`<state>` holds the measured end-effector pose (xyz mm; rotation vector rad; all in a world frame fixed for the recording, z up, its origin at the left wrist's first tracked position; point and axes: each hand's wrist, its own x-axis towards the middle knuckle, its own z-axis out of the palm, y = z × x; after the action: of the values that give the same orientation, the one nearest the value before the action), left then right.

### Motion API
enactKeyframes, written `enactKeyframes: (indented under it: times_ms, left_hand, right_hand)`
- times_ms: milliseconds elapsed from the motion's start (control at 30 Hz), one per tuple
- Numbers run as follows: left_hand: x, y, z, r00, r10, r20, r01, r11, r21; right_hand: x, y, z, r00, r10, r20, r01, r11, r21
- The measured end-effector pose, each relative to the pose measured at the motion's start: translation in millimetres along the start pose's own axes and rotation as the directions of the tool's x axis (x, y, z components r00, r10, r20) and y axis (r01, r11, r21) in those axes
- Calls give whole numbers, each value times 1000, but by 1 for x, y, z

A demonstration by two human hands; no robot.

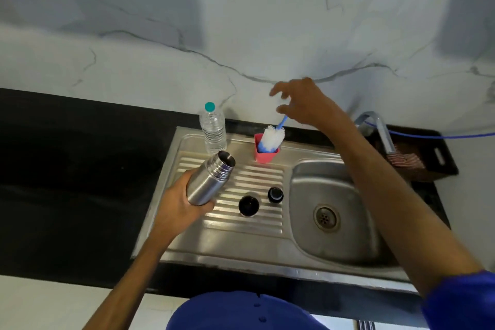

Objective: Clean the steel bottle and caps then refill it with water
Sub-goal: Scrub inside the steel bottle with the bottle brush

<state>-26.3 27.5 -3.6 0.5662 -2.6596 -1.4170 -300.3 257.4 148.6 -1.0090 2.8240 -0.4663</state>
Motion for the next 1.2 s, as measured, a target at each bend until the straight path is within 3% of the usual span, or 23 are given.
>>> enactKeyframes:
  times_ms: [100,200,367,900,1200]
  left_hand:
    - [9,-10,-8,1000,1,-17,-1,1000,-4]
    - [17,-17,-14,999,-16,-40,14,999,-39]
    - [30,-23,-23,999,-34,-23,31,993,-114]
    - [41,-25,-38,999,-46,-14,45,995,-90]
    - [56,-5,-32,999,10,-34,-14,995,-102]
  right_hand:
    - [7,-7,7,987,122,106,-104,982,-160]
    - [5,-15,17,967,193,165,-117,916,-384]
    - [7,-16,-2,977,187,101,-86,783,-616]
    - [7,2,-88,986,141,91,-96,919,-383]
    - [14,-1,-126,991,103,82,-66,928,-366]
